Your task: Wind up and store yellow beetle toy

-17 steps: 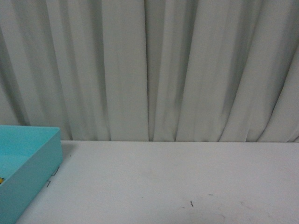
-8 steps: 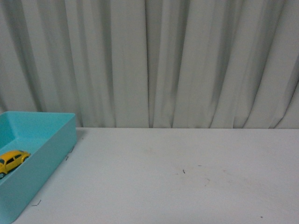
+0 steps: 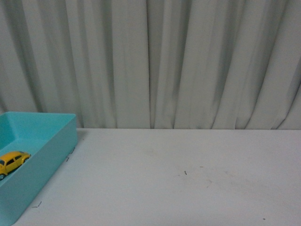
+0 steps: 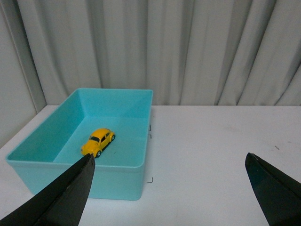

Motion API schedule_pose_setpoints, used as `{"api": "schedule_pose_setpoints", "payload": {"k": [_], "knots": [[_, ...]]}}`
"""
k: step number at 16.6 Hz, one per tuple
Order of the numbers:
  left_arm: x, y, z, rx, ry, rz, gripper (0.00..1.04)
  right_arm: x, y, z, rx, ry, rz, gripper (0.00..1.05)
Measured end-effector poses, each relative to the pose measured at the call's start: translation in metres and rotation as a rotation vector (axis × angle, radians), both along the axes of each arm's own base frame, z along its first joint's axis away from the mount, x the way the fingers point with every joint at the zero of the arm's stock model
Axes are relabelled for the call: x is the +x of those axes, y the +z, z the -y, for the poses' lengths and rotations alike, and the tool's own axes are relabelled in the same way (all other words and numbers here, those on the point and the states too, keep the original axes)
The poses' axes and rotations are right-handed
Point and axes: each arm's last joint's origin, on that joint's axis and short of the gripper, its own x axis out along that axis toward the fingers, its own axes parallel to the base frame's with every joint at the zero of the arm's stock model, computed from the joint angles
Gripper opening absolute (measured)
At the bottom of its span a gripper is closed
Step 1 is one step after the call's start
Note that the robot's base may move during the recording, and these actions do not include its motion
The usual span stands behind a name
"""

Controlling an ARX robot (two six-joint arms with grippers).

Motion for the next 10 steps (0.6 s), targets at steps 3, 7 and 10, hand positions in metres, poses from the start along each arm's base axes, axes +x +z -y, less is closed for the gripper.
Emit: {"api": "schedule_pose_setpoints", "payload": {"k": [3, 7, 10], "knots": [[0.0, 0.0, 0.0, 0.0, 0.0, 0.0, 0.98, 0.0, 0.0, 0.0, 0.0, 0.0, 0.0, 0.98], [0.0, 0.0, 0.0, 0.0, 0.0, 0.0, 0.98, 0.0, 0.0, 0.0, 0.0, 0.0, 0.0, 0.98], [0.0, 0.0, 0.0, 0.0, 0.0, 0.0, 0.98, 0.0, 0.0, 0.0, 0.0, 0.0, 0.0, 0.98]]}}
